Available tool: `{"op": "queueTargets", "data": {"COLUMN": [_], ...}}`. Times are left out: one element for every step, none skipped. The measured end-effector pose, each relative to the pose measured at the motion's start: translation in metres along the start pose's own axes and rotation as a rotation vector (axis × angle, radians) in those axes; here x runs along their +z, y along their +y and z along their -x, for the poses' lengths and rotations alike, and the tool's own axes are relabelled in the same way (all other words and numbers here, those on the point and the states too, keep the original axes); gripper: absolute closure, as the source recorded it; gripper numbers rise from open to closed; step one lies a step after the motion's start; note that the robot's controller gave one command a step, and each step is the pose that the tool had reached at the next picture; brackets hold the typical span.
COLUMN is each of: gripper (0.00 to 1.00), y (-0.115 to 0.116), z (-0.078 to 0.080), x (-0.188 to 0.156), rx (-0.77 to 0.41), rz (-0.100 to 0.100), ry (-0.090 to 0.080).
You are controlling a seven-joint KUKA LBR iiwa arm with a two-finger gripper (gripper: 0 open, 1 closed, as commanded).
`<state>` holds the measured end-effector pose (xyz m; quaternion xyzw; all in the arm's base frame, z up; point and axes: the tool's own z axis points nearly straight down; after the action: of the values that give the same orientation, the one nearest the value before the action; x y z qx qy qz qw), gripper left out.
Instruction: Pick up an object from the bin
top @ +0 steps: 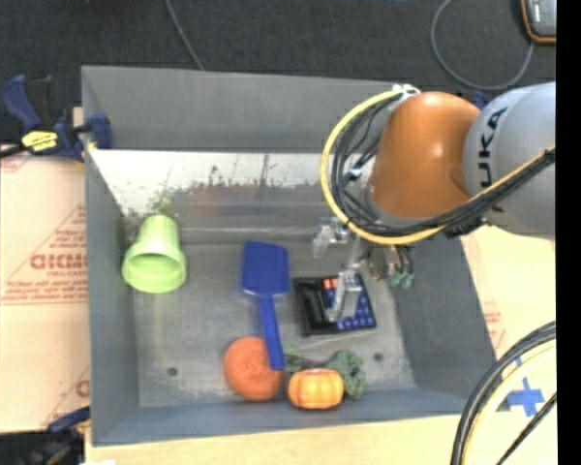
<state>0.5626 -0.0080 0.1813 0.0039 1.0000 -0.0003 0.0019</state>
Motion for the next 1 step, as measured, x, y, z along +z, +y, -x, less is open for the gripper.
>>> {"op": "queueTargets", "data": {"gripper": [0.0], "y": [0.0], "z": [0.0], "x": [0.0], "rx": [0.0], "rz": [0.0], "ry": [0.0]}}
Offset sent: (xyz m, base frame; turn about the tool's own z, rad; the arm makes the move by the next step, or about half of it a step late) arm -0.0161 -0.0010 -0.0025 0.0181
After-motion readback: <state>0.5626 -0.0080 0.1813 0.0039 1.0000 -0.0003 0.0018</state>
